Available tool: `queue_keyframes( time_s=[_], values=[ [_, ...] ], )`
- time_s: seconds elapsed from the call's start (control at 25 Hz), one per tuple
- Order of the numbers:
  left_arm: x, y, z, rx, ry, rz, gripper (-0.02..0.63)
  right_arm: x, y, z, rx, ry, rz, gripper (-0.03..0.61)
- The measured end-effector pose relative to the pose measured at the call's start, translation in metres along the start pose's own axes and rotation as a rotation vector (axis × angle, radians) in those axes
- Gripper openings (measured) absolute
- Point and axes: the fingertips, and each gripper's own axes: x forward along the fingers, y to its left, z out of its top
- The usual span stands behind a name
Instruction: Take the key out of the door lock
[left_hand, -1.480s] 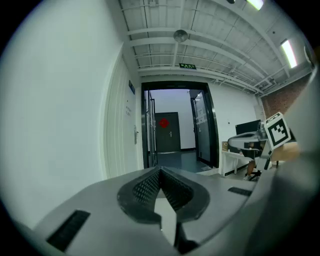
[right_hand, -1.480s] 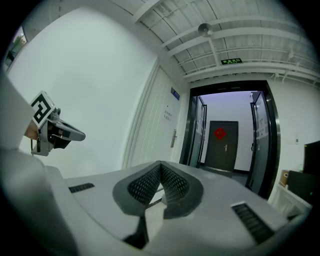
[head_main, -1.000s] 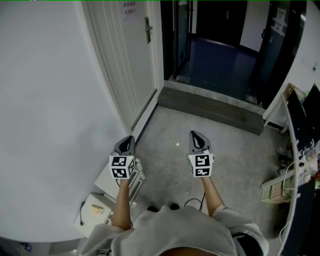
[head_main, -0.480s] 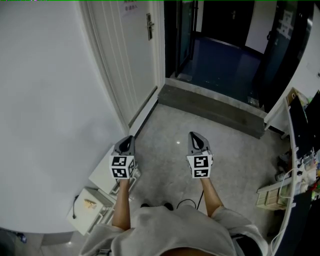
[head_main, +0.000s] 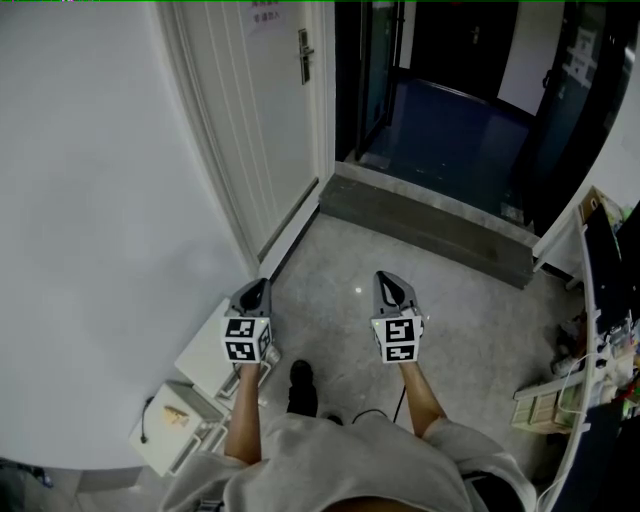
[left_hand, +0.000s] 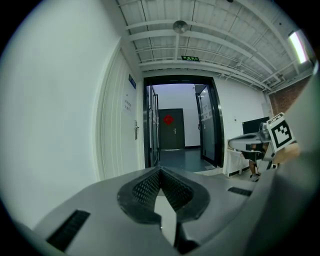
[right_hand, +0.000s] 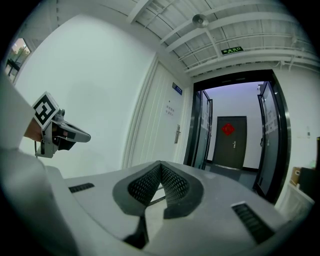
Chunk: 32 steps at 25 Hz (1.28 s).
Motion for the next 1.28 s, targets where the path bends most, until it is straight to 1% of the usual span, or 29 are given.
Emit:
queue_keyframes(
  time_s=[0.28,0.4,0.56,0.76,1.04,1.28],
  values=[
    [0.05,0.02,0.001,0.001,0.001,-0.021,0.018,0.048,-0.004,-0.004,-0.011,0.004,0.002,0.024],
    [0.081,0.037,-0.001,-0.001,0.005,-0.031,0.018,0.079,-0.009,-0.004,-0.018,0.006,-0.006,0.025],
    [0.126,0.057,0.009,-0.006,-0.008,-0.054,0.018,0.126,-0.016,-0.001,-0.026,0.007,-0.015,0.025],
    [0.191,0.094,0.026,-0.01,-0.013,-0.08,0.018,0.195,-0.026,0.012,-0.043,0.01,-0.03,0.025],
    [0.289,0.162,0.067,0.001,-0.036,-0.117,0.018,0.307,-0.041,0.042,-0.05,0.004,-0.073,0.025],
    [0.355,0.201,0.075,0.007,-0.026,-0.155,0.018,0.373,-0.049,0.043,-0.049,0.024,-0.109,0.024]
  ],
)
